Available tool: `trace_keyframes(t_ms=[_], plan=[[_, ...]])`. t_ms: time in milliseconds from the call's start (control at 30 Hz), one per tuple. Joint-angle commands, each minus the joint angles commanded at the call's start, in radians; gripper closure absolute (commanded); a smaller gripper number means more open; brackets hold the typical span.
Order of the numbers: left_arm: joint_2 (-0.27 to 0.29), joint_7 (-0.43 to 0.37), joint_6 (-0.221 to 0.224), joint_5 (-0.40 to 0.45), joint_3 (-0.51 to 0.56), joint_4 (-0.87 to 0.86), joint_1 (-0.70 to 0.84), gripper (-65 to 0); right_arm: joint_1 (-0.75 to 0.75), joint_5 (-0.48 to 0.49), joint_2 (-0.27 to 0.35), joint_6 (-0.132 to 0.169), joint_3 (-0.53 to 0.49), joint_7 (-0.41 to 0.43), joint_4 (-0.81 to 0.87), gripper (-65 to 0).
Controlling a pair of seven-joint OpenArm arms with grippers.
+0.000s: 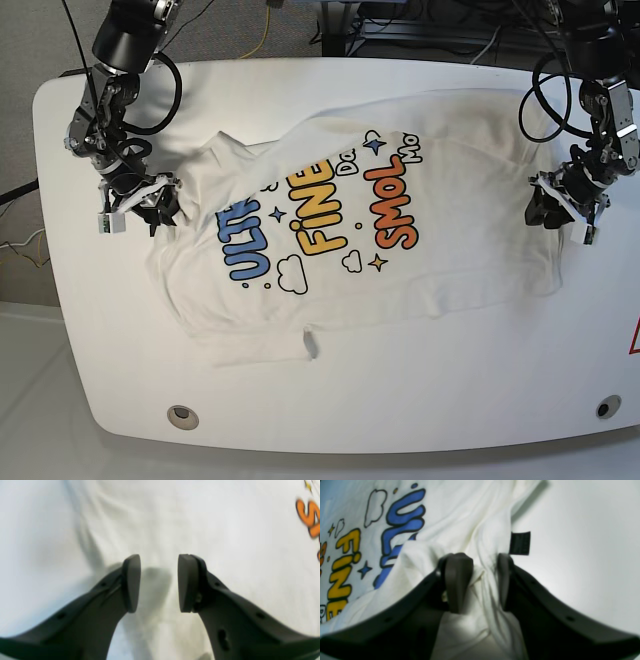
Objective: Fold the T-shirt properly
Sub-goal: 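Open both grippers and release the shirt edges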
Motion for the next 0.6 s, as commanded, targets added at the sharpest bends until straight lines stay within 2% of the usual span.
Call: trace_keyframes(t_ms=[367, 600], plan=[[-0.005, 0.0, 0.0, 0.0, -0.002, 0.055, 0.005, -22.7, -0.023, -0.003, 0.009, -0.008, 0.0, -0.015, 0.147, -22.0], [-0.005, 0.034, 0.002, 0.003, -0.002, 0.12, 0.002, -22.7, -0.038, -0.006, 0.031, -0.009, 0.002, -0.104, 0.244, -22.2]])
